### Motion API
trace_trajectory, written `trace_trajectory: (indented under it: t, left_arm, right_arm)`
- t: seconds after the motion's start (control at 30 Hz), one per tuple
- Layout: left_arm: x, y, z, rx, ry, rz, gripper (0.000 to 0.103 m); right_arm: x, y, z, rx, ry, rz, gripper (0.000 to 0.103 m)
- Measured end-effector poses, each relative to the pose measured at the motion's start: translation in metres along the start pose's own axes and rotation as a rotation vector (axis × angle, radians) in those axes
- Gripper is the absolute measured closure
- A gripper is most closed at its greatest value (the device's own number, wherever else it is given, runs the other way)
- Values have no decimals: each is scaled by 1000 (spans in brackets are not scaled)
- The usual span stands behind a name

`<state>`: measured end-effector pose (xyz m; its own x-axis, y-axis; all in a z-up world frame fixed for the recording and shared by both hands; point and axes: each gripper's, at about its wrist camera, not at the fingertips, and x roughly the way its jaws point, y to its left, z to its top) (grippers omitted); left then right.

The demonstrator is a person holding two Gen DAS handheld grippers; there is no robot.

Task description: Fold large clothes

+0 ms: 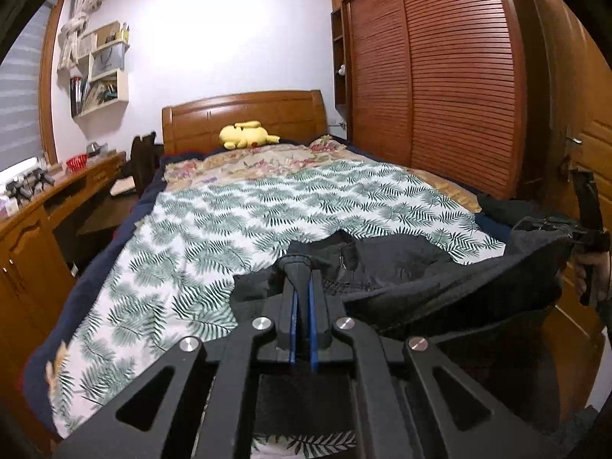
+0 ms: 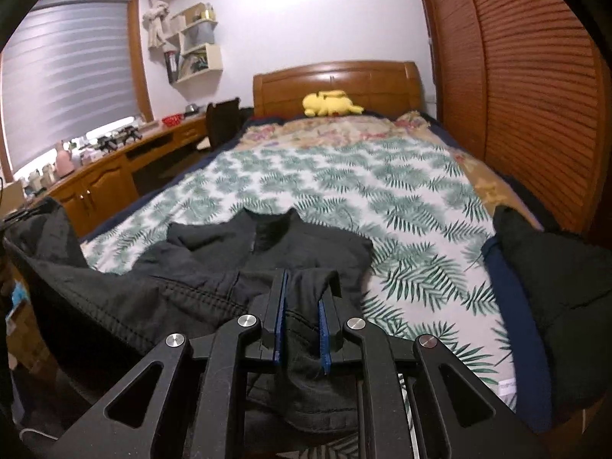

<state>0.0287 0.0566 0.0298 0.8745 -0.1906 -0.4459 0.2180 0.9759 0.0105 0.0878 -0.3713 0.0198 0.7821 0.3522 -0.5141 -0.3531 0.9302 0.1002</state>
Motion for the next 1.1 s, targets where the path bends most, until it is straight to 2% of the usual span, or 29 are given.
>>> trace_trajectory:
  t: [0.23, 0.53, 0.6, 0.83, 1.1]
  left_arm:
    - [34, 8, -12, -21, 47, 13, 101]
    - [79, 24, -4, -35, 57, 32, 101]
    - [83, 25, 5, -35, 36, 30, 101]
    - [107, 44, 41, -69, -9, 38, 101]
    - [151, 70, 53, -114, -10, 91, 101]
  right_arm:
    - [54, -4, -13, 0, 71, -13, 91]
    - [110, -17, -21, 11, 147, -49, 90]
    - [120, -16, -14, -18, 154, -73, 90]
    - [145, -20, 43, -73, 82, -98, 90]
    - [196, -29, 82, -95, 73, -140, 90]
